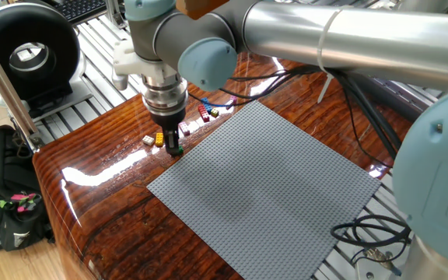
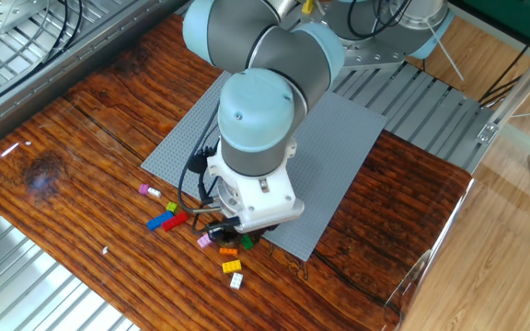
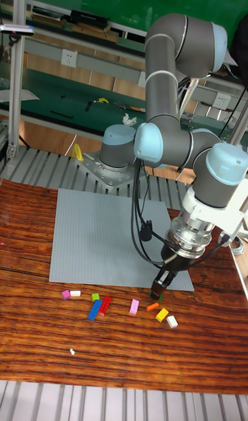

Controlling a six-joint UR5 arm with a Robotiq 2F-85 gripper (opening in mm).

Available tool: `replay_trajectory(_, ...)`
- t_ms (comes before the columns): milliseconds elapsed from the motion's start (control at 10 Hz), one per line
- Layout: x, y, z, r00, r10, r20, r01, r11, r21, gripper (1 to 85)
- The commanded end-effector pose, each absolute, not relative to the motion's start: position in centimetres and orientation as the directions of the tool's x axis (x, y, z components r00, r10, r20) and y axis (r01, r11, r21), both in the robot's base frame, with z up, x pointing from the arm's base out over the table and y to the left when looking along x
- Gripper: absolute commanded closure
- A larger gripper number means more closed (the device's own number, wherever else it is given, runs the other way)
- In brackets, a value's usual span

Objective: Build with small Lego blocks

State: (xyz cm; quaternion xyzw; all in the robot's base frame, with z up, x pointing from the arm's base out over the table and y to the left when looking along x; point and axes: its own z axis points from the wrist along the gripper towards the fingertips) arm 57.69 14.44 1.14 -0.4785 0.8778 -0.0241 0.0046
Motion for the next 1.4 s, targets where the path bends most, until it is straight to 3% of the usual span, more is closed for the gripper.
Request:
replay_trajectory(0, 57.5, 13.9, 0.7, -0.546, -0.838, 0.01, -0.838, 0.545, -0.03, 49.3)
replay_trajectory(1300, 57.1, 15.1, 0.3, -0.533, -0.845, -0.037, -0.846, 0.532, 0.025, 49.3)
